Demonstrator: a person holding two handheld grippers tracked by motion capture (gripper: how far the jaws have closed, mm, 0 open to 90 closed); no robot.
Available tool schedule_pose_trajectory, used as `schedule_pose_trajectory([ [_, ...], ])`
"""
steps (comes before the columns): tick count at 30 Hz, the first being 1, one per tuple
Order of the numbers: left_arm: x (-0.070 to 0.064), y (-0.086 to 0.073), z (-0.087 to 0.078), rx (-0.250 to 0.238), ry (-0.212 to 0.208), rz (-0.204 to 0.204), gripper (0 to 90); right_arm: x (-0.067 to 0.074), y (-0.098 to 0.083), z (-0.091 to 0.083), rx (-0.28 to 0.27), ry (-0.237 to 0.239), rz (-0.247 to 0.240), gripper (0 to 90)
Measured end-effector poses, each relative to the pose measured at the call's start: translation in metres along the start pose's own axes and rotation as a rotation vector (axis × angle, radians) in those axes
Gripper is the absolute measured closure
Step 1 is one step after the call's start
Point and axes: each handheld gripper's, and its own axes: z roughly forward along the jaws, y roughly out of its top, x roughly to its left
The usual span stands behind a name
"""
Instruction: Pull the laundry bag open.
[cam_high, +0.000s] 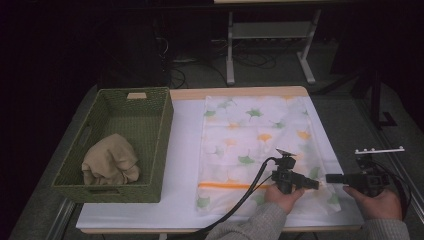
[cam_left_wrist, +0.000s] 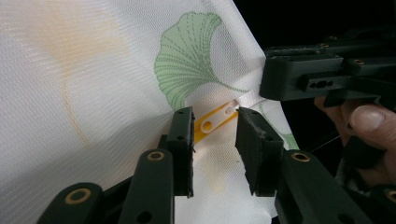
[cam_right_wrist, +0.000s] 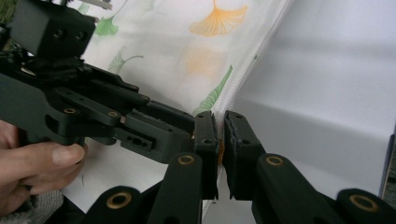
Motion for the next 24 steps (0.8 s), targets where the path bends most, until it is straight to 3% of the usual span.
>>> schedule_pose_trajectory([
  [7,0.0011,-0.0004,0.0026,-0.017,-0.014,0.007,77.7,-0.0045,-0.0008,0.0012,-0.006,-0.002,0.011,83.0],
  [16,-0.0036,-0.0024,0.0042,-0.035,-0.066,0.015,82.1,-0.0082,-0.0013,0.003,-0.003,-0.003,0.018,82.7],
  [24,-0.004,-0.0046,0.0097,-0.023,-0.055,0.005,78.0,-0.0095,-0.0013,0.004,-0.001,-0.003,0.023,82.6],
])
